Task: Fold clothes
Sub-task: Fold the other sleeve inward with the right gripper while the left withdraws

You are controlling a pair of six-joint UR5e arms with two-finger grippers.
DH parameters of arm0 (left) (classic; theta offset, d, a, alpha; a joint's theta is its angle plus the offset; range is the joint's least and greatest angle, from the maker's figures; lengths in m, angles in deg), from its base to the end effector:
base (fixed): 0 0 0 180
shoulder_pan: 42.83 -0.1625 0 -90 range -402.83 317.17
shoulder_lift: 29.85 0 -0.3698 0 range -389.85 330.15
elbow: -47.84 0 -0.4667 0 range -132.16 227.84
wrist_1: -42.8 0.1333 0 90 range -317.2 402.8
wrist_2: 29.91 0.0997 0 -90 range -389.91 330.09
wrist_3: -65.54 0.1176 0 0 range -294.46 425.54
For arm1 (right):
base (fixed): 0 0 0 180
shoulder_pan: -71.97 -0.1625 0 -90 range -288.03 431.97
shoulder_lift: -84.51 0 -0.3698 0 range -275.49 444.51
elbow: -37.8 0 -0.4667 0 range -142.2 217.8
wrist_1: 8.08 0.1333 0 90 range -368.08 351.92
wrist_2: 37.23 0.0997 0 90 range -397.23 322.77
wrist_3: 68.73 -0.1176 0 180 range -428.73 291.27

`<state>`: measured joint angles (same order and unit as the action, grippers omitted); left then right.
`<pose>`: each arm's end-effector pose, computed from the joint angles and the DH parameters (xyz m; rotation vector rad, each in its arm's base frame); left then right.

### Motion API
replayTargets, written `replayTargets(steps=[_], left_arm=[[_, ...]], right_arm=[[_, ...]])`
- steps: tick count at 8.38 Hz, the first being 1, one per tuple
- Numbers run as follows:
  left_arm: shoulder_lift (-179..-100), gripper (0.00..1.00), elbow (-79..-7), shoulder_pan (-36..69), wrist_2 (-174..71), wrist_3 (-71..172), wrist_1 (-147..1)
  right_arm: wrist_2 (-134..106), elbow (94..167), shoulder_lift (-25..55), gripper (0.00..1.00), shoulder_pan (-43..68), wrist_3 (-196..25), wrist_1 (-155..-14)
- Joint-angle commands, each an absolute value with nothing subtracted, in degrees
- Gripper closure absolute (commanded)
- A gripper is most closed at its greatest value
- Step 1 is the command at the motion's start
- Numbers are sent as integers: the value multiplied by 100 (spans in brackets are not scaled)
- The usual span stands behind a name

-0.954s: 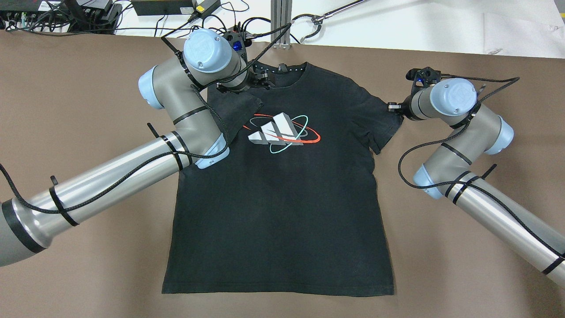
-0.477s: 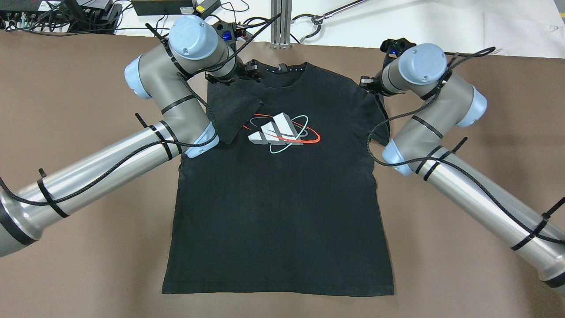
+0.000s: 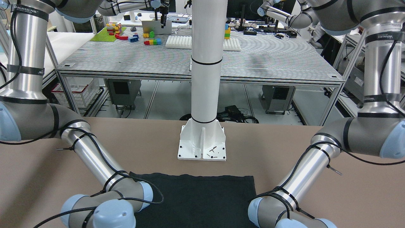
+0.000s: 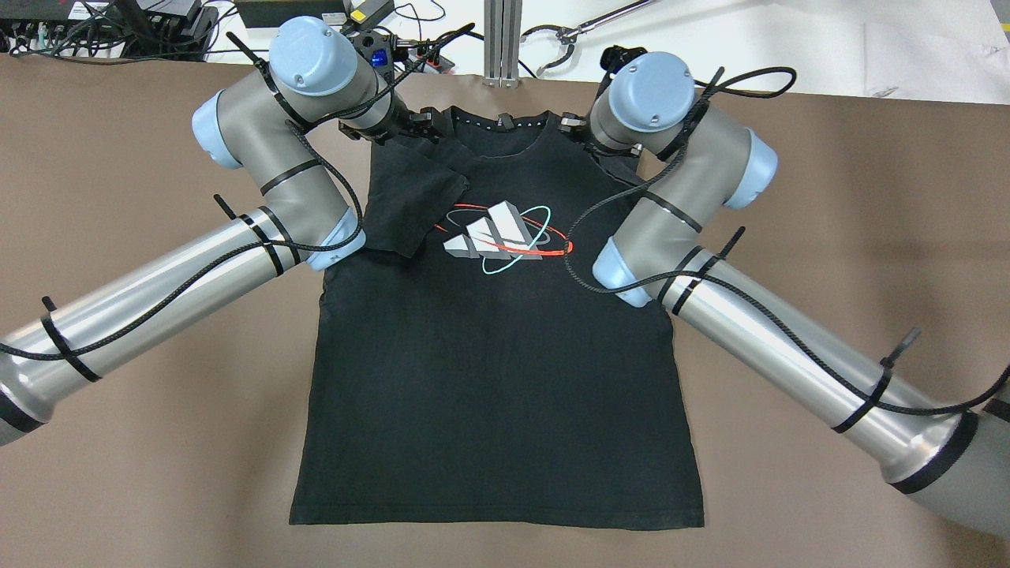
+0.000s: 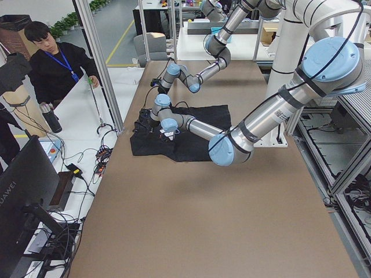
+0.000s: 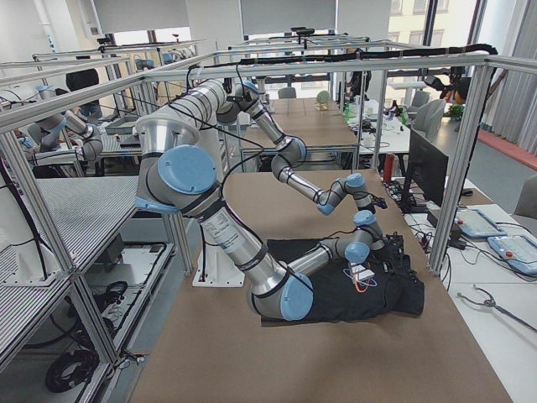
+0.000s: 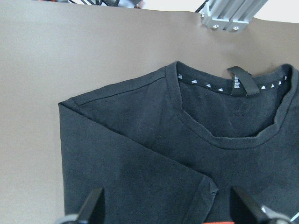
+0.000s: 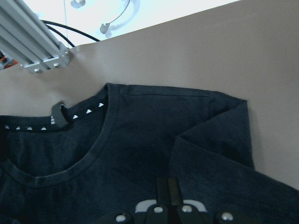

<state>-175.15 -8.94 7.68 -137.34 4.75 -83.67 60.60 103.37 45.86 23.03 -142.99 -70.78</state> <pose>0.4866 -0.7448 0.1711 0.4371 0.9562 -0.1815 -0.4750 -0.7238 0.1694 0.4027 -0.8745 0.4699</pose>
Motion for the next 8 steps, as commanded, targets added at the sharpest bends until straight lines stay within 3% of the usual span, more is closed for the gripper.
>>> replayTargets(steps=[1, 3, 4, 5, 8], left_arm=[[-17487, 6, -902, 797, -13775, 525, -8368], [-17391, 6, -902, 797, -13775, 525, -8533], [-17347, 6, -902, 788, -13784, 525, -8613], [-17338, 6, -902, 797, -13784, 525, -8614], [-17320, 5, -1156, 788, -13871, 490, -8588]], right_arm=[[5447, 9995, 5101, 100, 2897, -14887, -7180], [5059, 9775, 5085, 100, 3197, -14915, -7154], [5049, 9739, 5050, 73, 3216, -14845, -7128], [5040, 9739, 5032, 7, 3224, -14714, -7127], [5153, 9896, 4953, 4, 3093, -13687, -7127]])
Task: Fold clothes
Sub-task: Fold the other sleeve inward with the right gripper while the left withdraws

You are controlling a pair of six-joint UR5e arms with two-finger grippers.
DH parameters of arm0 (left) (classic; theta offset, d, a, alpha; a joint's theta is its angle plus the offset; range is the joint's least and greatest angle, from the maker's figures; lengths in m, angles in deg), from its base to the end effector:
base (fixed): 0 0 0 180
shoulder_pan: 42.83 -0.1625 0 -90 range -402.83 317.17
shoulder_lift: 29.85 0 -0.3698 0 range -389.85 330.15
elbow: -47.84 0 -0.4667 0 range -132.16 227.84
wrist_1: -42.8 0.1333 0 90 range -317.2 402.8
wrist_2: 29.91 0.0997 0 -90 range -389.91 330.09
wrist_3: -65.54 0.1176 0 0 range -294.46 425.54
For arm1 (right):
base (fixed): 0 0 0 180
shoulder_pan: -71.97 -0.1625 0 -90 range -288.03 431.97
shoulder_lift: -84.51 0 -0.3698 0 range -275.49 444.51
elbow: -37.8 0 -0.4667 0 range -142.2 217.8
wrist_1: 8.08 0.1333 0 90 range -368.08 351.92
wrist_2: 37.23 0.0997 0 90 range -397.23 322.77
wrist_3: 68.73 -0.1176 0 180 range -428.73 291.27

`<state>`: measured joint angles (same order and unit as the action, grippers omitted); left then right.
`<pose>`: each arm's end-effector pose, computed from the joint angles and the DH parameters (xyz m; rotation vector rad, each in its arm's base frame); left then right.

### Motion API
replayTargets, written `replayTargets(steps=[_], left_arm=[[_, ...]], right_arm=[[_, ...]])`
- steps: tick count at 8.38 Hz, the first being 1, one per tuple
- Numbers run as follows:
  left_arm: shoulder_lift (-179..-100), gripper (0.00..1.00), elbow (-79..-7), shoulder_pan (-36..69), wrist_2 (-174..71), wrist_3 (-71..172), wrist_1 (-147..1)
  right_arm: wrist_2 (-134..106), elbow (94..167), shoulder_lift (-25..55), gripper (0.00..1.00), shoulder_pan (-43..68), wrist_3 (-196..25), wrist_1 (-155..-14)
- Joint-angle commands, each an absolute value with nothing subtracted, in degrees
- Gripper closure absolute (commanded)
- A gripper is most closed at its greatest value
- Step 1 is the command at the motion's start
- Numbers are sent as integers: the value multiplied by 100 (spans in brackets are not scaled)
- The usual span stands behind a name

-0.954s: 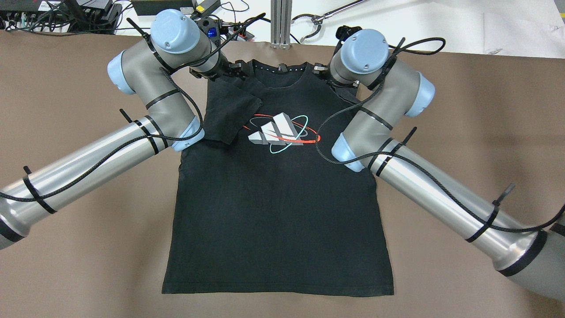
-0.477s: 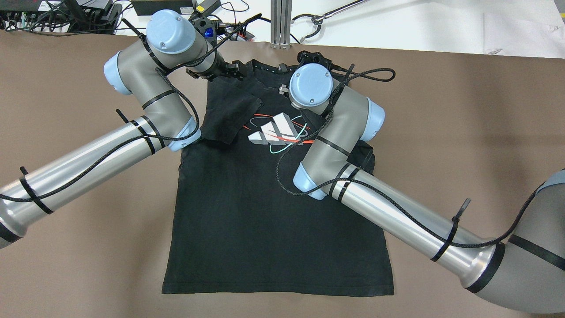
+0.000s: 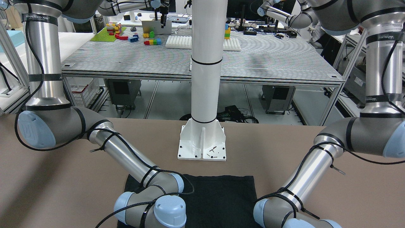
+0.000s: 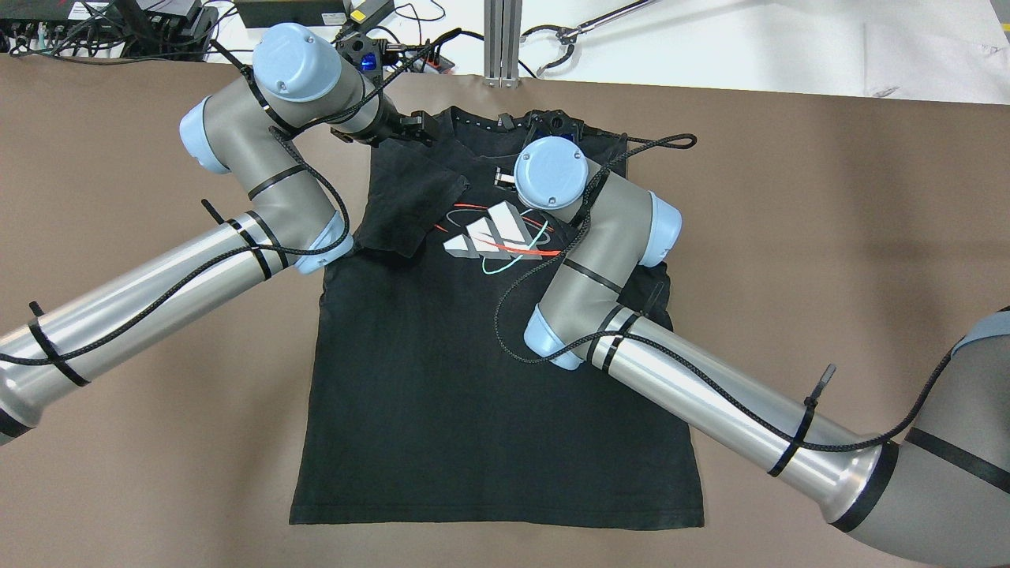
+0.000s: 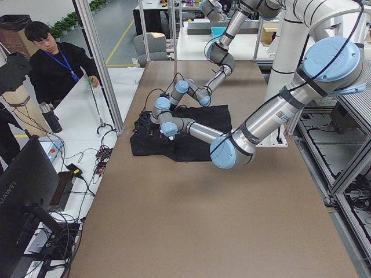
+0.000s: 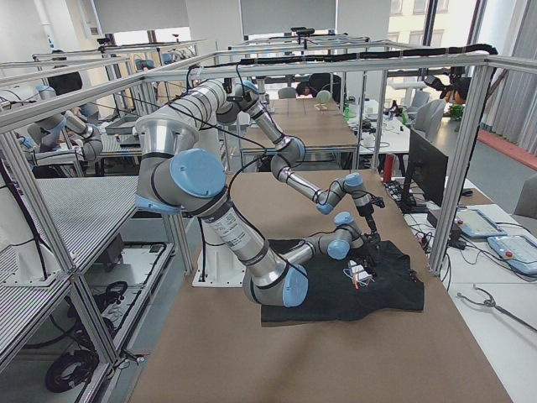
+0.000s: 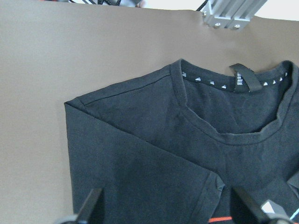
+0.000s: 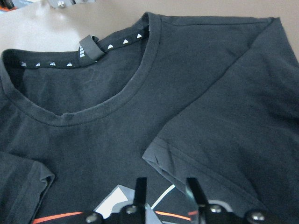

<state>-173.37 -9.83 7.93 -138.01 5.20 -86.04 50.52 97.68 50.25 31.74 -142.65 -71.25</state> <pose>0.4812 -0.7421 0.1831 0.4519 0.9781 -0.1666 -0.5831 -0.6739 0.1614 0.4676 -0.7958 0.4094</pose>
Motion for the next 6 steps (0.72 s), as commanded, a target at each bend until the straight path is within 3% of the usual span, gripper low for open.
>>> replayTargets(steps=[1, 3, 6], left_arm=[[-17285, 5, -1331, 788, -13872, 412, -8570], [-16918, 5, -1918, 718, -13872, -191, -8561], [-15647, 5, -3594, 192, -13741, -1562, -8605]], right_arm=[[5363, 10254, 4709, 4, 3093, -13667, -7162], [5724, 10922, 4103, 5, 3084, -13719, -7328], [5910, 12965, 2603, 5, 3127, -14253, -7655]])
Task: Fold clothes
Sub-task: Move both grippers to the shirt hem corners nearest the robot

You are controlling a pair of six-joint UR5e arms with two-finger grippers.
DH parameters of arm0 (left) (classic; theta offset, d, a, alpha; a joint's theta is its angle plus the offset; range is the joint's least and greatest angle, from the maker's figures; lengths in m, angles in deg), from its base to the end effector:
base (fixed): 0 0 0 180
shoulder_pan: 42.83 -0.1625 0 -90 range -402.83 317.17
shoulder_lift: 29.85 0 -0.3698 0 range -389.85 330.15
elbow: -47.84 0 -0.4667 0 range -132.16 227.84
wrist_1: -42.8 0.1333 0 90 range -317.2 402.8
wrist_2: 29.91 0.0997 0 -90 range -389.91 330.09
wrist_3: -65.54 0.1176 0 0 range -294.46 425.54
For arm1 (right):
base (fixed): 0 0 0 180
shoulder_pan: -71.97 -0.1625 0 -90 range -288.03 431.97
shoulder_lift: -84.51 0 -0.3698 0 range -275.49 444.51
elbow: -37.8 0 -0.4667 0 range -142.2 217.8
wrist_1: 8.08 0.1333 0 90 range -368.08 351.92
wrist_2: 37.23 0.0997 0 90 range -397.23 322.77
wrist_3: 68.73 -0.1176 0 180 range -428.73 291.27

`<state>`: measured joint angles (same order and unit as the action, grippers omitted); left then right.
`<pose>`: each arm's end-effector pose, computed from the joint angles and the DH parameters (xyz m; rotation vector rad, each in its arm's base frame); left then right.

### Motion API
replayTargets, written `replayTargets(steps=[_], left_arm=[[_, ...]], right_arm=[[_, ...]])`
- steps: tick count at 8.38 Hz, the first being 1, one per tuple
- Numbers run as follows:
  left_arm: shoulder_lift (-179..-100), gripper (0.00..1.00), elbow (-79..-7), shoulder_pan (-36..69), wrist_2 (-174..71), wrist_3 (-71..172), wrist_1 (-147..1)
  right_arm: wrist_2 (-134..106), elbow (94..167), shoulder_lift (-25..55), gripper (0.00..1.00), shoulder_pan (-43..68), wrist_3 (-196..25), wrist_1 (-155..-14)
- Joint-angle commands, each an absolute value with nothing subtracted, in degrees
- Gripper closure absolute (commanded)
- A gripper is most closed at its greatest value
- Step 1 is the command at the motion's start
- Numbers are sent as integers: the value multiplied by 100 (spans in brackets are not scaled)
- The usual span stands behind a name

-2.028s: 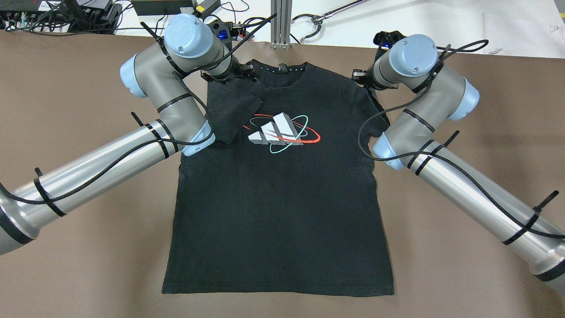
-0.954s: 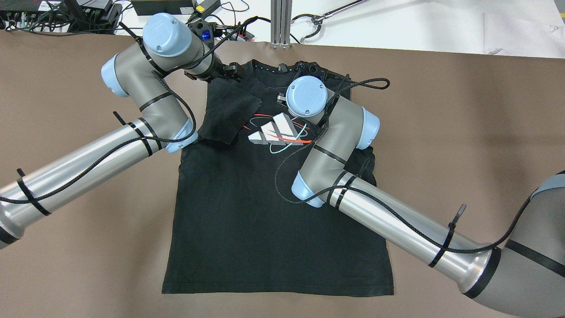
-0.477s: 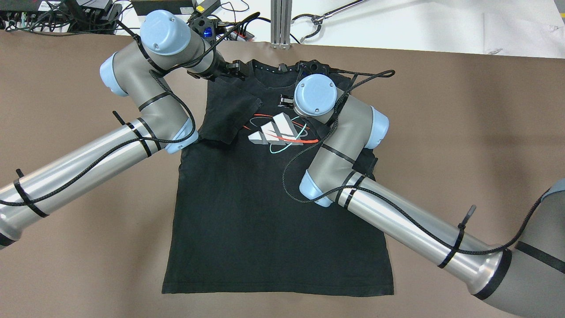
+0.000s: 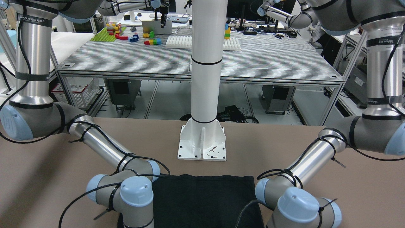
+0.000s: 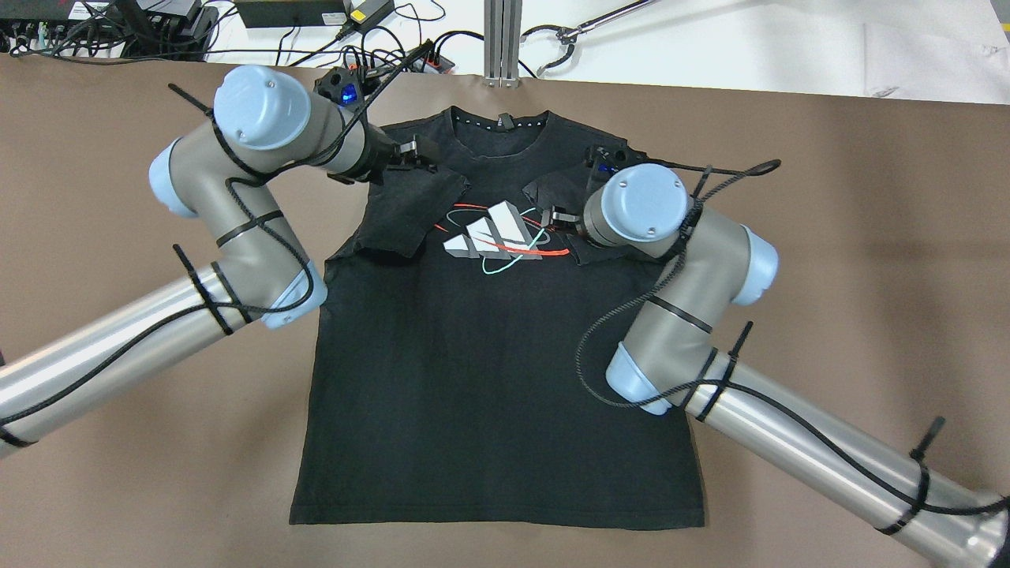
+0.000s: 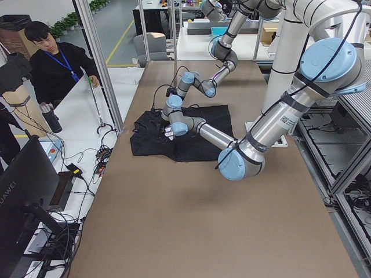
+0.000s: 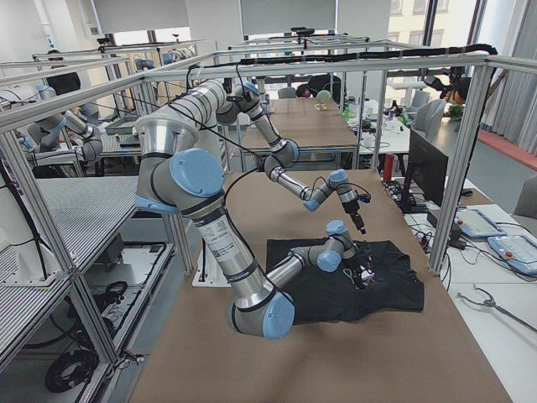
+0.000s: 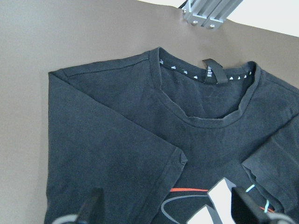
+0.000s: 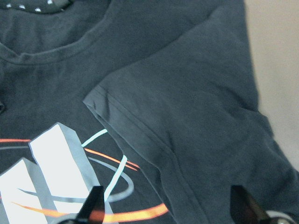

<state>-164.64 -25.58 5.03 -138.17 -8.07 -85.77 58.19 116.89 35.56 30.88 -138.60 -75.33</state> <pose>0.4744 -0.6681 0.1567 0.3767 1.1311 -0.2974 -0.5226 -0.6179 0.1982 0.3957 -0.8418 0.2955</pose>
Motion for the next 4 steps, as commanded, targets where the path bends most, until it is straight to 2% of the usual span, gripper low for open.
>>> replayTargets(steps=[1, 3, 4], left_arm=[[-15111, 5, -4201, -79, -13427, -1941, -8605], [-14134, 5, -5432, -966, -12601, -2634, -8605], [-13703, 5, -5881, -1300, -12484, -3091, -8596]], right_arm=[[5910, 13704, 2040, 6, 3319, -14647, -7655], [5875, 15067, 898, 8, 3785, -15631, -7637], [5814, 15439, 396, 8, 3996, -16306, -7524]])
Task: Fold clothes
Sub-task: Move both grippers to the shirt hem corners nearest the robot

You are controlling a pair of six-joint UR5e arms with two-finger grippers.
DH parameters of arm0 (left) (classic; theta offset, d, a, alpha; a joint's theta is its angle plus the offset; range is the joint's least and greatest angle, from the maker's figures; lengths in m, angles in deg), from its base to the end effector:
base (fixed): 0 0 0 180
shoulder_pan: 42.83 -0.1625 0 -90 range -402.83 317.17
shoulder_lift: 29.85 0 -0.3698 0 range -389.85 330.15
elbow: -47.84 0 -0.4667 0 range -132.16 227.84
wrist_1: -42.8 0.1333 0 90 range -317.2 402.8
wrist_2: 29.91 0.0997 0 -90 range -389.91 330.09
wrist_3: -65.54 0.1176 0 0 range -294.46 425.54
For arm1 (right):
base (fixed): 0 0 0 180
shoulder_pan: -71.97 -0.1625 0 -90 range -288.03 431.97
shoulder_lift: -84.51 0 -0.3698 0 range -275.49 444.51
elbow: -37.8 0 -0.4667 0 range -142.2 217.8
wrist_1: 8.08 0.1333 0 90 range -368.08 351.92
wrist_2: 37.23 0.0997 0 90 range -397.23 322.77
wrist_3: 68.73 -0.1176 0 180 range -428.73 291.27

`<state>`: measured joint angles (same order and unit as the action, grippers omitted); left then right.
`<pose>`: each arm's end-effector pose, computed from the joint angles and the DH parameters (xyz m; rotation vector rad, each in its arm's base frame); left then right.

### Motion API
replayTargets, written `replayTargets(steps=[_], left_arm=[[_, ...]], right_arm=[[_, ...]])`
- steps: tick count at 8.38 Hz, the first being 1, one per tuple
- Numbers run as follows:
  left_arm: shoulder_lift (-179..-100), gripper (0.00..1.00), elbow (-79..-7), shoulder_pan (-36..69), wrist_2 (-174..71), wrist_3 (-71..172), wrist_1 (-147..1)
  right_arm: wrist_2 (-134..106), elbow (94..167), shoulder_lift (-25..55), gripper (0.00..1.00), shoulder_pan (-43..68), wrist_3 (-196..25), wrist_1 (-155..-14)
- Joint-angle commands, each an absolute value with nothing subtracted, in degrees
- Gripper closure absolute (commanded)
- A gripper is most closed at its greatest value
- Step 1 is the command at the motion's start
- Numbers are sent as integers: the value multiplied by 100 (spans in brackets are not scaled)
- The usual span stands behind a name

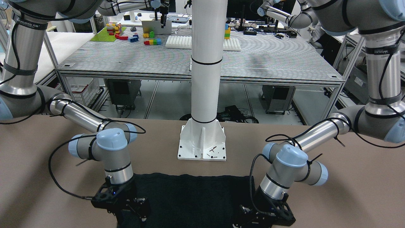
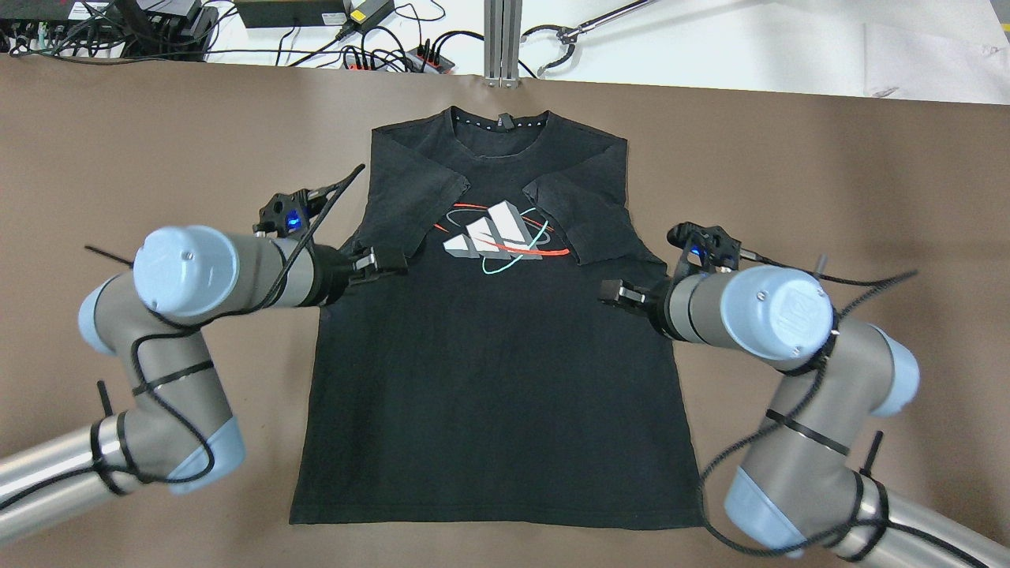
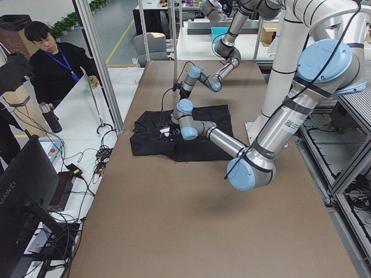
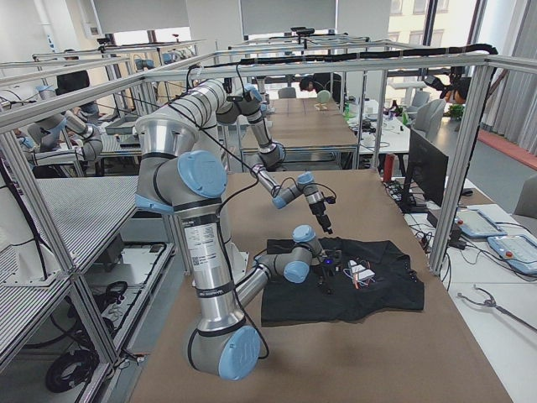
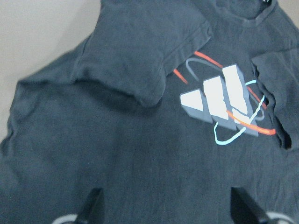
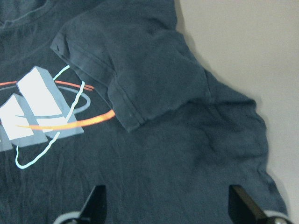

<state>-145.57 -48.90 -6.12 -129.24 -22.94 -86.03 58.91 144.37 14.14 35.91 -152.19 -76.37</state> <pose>0.4898 -0.5077 0.1880 0.2754 1.2298 -0.4304 -0.4567 -0.4819 0.2128 0.2778 -0.9841 0.4159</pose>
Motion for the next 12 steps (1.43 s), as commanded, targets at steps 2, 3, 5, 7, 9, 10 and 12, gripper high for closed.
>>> replayTargets(steps=[2, 3, 5, 7, 9, 10, 12], left_arm=[[-12710, 5, -6813, -2196, -11872, -3533, -8596], [-12419, 5, -7035, -2566, -11624, -3770, -8605], [-11734, 5, -7230, -3155, -11264, -3852, -8771], [-11345, 5, -7143, -3544, -11033, -3791, -8851], [-11553, 5, -6776, -3633, -10876, -3808, -8851], [-11702, 6, -6721, -3624, -10875, -3817, -8851], [-11800, 13, -6677, -3624, -10866, -3817, -8842]], right_arm=[[5308, 15829, -457, 7, 4653, -17154, -6631], [4729, 15838, -940, 7, 5110, -17287, -5982], [4435, 15856, -1698, 8, 5631, -17700, -5144], [4214, 15838, -1762, 6, 5782, -17701, -5106], [4214, 15838, -1754, 8, 5782, -17701, -5097], [4214, 15838, -1745, 8, 5791, -17701, -5097], [4214, 15838, -1736, 8, 5782, -17701, -5097]])
